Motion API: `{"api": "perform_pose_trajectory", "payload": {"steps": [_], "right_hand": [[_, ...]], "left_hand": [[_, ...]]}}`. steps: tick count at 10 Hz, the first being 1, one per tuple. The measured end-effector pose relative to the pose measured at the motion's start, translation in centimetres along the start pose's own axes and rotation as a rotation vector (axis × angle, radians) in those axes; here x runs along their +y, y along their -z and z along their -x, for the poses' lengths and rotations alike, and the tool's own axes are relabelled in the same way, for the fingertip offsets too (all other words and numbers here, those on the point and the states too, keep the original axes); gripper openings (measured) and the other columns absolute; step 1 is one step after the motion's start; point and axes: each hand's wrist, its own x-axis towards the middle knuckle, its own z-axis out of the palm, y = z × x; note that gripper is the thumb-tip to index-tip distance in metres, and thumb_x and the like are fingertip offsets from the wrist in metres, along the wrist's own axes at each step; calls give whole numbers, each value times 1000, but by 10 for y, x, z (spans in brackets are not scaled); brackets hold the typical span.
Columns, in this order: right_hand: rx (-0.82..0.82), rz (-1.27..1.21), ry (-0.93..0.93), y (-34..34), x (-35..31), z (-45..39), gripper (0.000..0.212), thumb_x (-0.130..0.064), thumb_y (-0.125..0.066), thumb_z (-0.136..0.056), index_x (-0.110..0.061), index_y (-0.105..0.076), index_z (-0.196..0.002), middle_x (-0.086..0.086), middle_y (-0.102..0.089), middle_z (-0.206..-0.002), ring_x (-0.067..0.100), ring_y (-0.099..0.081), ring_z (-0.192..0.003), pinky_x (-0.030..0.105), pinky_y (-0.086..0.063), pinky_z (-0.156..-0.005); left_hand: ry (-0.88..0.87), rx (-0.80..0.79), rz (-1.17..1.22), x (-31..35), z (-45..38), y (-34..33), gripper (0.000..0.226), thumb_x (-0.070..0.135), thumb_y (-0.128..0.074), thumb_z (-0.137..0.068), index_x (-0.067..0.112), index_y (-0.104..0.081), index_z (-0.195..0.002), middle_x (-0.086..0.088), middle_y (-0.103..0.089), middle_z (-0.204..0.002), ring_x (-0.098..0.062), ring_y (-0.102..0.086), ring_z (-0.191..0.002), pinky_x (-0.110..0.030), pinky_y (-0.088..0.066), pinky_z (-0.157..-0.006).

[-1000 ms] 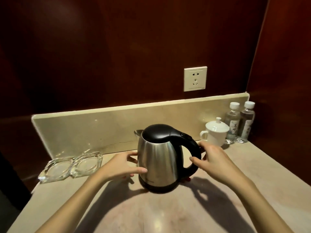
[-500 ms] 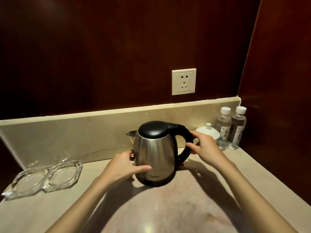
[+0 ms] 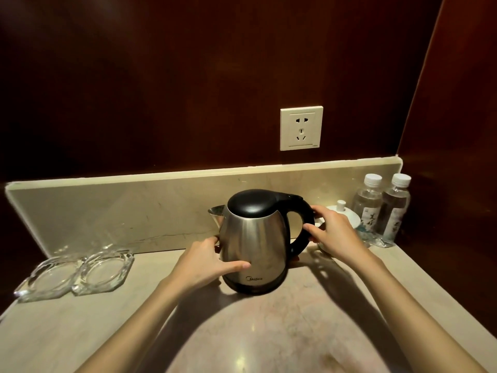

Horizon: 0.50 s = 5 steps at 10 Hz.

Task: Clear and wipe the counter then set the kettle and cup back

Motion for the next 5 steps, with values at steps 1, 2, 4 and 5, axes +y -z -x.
{"api": "perform_pose_trajectory", "payload": {"steps": [1, 2, 4, 5], "right_hand": [[10, -6, -1, 0, -1, 1, 35, -14, -62, -90, -14, -56, -125, -2, -62, -105, 3, -65, -61, 23, -47, -67], [10, -15, 1, 0, -1, 2, 35, -15, -62, -90, -13, -56, -124, -2, -62, -105, 4, -66, -63, 24, -49, -69], [-3, -13, -18, -1, -3, 7, 37, -18, -63, -90, -13, -53, -125, -2, -62, -109, 7, -66, -66, 23, -47, -67], [12, 7, -71, -5, 4, 18, 41, -24, -66, -88, -12, -51, -124, 1, -61, -115, 14, -63, -87, 28, -48, -77]], "left_hand": [[9, 6, 11, 1, 3, -1, 94, 81, -65, -53, 25, -54, -127, 7, -62, -126, -14, -60, -108, -27, -48, -81], [8, 5, 22, 1, 4, -1, 93, 81, -65, -54, 26, -53, -128, 8, -62, -126, -14, -60, -109, -27, -49, -83], [23, -46, 4, 0, 4, 2, 97, 88, -59, -49, 29, -54, -125, 11, -64, -122, -12, -61, -105, -29, -50, -83], [17, -110, -11, -8, 5, 3, 98, 88, -60, -43, 27, -61, -119, 7, -70, -110, -11, -64, -102, -34, -52, -89]]}}
